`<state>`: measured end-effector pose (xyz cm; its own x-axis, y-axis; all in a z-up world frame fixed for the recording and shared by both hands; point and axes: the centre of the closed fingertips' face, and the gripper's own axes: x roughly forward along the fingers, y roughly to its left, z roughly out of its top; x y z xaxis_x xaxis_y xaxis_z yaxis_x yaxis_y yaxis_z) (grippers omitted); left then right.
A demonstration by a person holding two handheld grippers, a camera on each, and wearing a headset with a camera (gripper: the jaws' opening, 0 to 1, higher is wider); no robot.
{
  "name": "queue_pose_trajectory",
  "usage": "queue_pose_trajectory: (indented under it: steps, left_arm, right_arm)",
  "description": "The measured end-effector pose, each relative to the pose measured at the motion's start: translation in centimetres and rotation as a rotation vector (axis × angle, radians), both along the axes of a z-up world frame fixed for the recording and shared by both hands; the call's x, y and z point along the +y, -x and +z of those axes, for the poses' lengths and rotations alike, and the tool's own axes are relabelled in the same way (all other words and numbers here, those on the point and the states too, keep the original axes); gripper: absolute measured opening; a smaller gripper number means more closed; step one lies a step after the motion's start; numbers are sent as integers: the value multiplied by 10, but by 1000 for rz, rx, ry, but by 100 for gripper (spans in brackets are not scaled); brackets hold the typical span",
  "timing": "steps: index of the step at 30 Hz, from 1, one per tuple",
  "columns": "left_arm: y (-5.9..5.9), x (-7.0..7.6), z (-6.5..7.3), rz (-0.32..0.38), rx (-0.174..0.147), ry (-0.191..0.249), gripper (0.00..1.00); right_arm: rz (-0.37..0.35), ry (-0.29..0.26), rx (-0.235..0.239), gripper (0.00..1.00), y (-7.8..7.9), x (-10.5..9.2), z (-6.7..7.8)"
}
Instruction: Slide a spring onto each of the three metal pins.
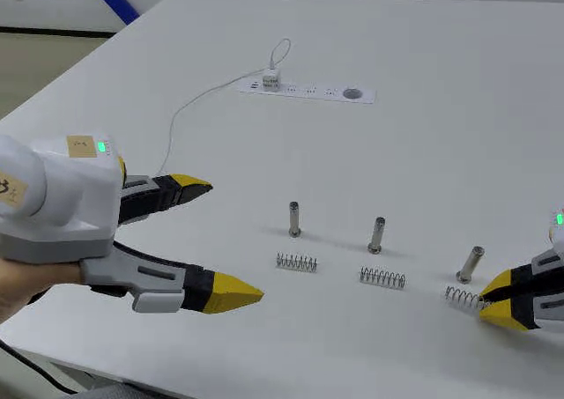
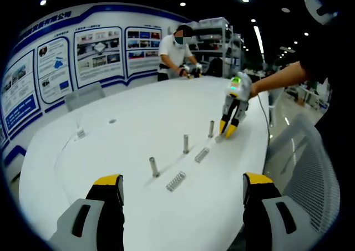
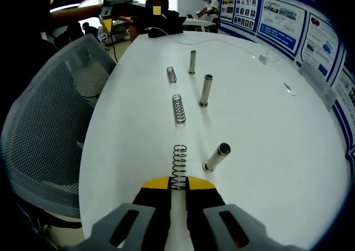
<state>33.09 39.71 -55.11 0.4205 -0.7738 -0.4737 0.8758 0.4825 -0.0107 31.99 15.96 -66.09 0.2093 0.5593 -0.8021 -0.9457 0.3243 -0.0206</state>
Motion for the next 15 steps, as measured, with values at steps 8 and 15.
queue_pose_trajectory:
  steps: [8, 15]
  left_arm:
    - [8, -15, 2, -51, 6, 14, 87]
    - [13, -41, 2, -119, 18, 37, 82]
  right_arm:
    - [50, 3, -44, 10, 5, 6, 26]
    - [124, 18, -69, 10, 17, 22, 54]
